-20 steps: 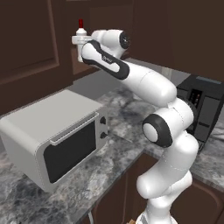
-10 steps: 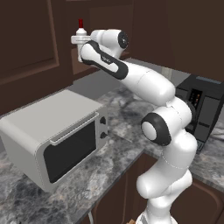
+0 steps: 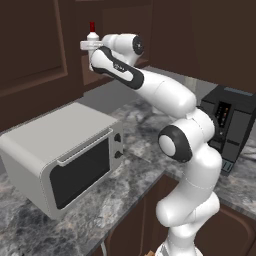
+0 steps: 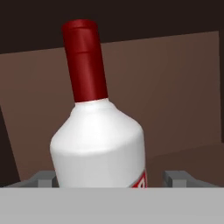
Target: There is a bowl on the dining counter. Grab a lemon wedge from the fridge and place it in the bowl. Then get the liquor bottle and glass cup from the cabinet and place them next to the bowl.
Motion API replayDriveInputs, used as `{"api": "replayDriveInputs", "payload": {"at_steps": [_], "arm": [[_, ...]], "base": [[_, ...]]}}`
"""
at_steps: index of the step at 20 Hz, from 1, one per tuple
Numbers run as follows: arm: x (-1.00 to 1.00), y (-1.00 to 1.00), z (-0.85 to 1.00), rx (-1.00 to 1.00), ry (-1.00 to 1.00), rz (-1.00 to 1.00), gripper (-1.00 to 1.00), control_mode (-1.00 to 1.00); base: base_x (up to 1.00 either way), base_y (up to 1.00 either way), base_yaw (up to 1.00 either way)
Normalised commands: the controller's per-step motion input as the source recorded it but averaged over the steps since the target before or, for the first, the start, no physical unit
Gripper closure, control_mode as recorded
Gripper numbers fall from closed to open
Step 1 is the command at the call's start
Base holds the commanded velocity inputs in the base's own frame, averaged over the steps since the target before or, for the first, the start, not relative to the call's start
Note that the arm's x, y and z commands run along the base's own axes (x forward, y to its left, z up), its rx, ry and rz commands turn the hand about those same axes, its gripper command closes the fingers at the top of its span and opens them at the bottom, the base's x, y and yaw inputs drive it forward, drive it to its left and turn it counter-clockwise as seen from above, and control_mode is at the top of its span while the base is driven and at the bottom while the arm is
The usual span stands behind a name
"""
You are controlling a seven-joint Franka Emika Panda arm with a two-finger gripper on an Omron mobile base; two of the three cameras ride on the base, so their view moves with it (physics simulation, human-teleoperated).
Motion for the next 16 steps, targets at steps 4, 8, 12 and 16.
{"api": "replayDriveInputs", "payload": {"at_steps": [4,8,12,16], "arm": [[0.0,0.12,-0.04,0.0,0.0,0.0,1.0,-1.0],[0.0,0.02,0.0,0.0,0.0,0.0,1.0,-1.0],[0.0,0.0,0.0,0.0,0.0,0.0,1.0,-1.0],[-0.07,0.0,0.0,0.0,-0.04,0.0,1.0,-1.0]], "base": [[0.0,0.0,0.0],[0.0,0.0,0.0],[0.0,0.0,0.0],[0.0,0.0,0.0]]}}
